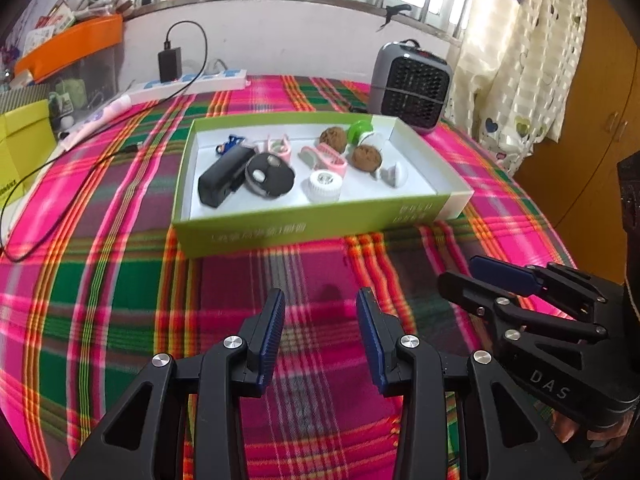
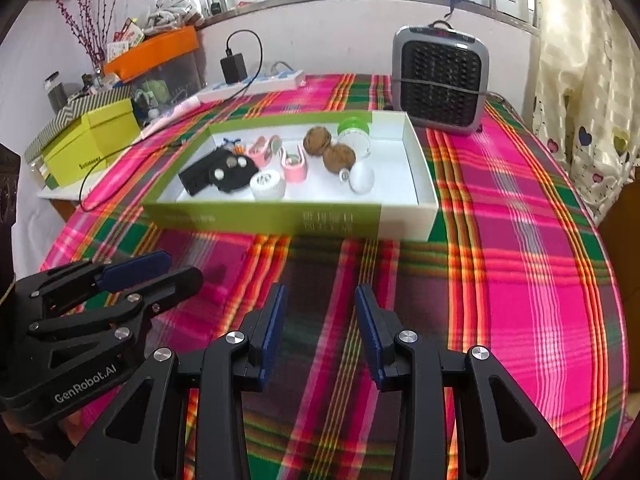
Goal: Organize objects
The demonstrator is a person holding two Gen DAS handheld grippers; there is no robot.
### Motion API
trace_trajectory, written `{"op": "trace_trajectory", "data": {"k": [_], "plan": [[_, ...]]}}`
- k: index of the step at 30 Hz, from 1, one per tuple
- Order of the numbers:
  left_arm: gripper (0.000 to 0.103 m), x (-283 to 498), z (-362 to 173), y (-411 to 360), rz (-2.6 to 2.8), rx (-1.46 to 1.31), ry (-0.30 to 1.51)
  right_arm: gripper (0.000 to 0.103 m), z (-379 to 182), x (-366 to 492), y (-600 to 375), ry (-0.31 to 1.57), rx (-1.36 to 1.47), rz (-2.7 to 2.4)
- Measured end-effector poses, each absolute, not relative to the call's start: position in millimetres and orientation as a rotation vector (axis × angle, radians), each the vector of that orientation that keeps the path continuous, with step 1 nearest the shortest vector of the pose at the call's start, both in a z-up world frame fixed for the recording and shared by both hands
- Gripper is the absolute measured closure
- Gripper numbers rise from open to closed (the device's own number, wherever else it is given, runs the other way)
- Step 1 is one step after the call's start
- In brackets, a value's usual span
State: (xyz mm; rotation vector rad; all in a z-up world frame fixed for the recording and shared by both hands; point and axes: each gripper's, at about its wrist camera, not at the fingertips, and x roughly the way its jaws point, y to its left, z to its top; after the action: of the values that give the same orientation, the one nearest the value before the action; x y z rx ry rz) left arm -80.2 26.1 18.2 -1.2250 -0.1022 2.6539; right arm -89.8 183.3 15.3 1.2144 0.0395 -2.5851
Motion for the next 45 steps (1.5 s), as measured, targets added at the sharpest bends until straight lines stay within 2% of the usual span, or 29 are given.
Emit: {"op": "trace_trajectory", "data": {"k": [12,18,25,40,45], "plan": [[0.067,-75.4,8.2,27.2,2.678,-1.251,-0.101,0.066,6.4,-82.6,183.4,0.066,1.243,-2.591],[0.066,-76.2,7.9,29.9,2.692,-1.256,-0.079,0.056,3.3,-83.3,187.4,0.057,1.249,-2.608],[0.064,-75.7,7.1,31.4,2.699,-1.261,-0.095,0.055,3.3,-83.5,190.6,0.053,1.252,-2.616],[0.062,-75.7,6.5,41.6,2.734,-1.287,0.021,0.055,2.1,-83.1,187.6,0.127,1.271,-2.648],[0.062,-75.8,6.6,42.5,2.736,-1.288,0.025,0.048,1.7,-84.2,189.8,0.122,1.28,-2.657]]}}
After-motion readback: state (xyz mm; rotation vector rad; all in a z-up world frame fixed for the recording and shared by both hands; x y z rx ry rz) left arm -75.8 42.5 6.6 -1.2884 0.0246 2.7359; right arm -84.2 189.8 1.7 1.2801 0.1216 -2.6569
